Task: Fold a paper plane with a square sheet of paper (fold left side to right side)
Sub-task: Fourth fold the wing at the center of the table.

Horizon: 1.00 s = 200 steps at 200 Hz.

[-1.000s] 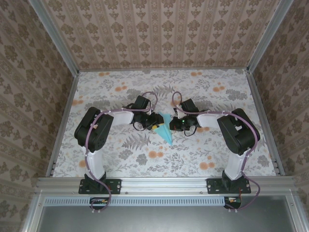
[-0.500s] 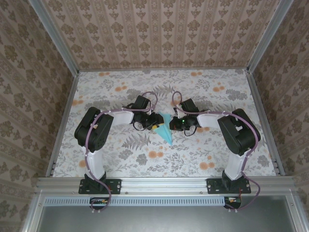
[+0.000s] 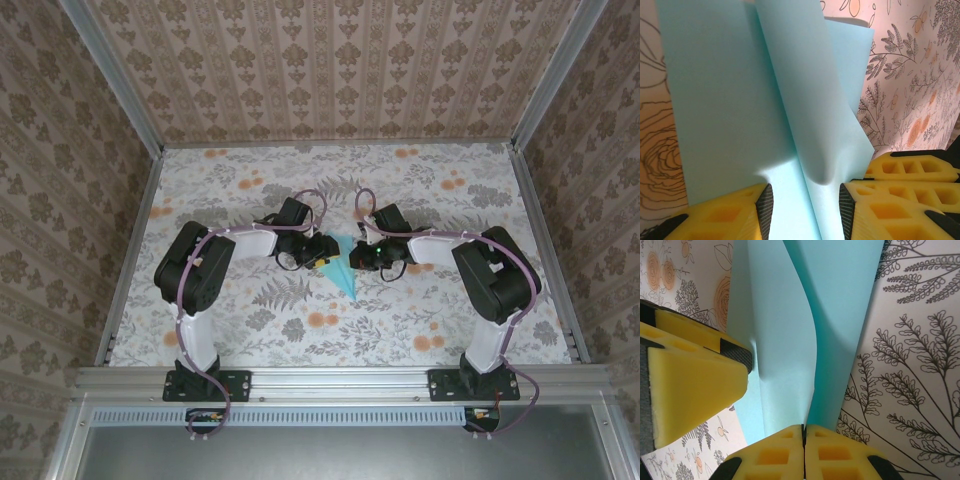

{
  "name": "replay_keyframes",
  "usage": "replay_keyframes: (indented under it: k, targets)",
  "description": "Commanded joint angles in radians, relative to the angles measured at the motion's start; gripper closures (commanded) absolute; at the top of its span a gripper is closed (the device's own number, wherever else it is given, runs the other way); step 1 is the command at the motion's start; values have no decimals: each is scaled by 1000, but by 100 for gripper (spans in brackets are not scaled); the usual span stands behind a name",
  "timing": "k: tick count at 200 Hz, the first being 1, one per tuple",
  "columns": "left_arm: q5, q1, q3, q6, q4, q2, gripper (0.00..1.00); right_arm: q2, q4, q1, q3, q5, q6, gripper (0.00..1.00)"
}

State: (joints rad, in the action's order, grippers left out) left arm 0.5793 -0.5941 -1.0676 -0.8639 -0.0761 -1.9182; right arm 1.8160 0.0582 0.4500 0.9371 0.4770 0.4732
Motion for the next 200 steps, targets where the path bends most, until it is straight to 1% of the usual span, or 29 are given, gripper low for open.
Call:
replay_keyframes:
  k: [1,48,154,200]
  targets:
    - [-23,-4,-11,15,-48,-30,57,17,34,7,28,-25,-16,92]
    - [-22,-4,-14,18,-54,-30,57,29,44,7,40,-41,-22,92]
    - [-19,-4,-17,19,-55,-33,57,65,65,15,51,-33,-24,92]
    - [-22,-3,-33,44,-76,15,54,60,83,19,32,-40,-21,92]
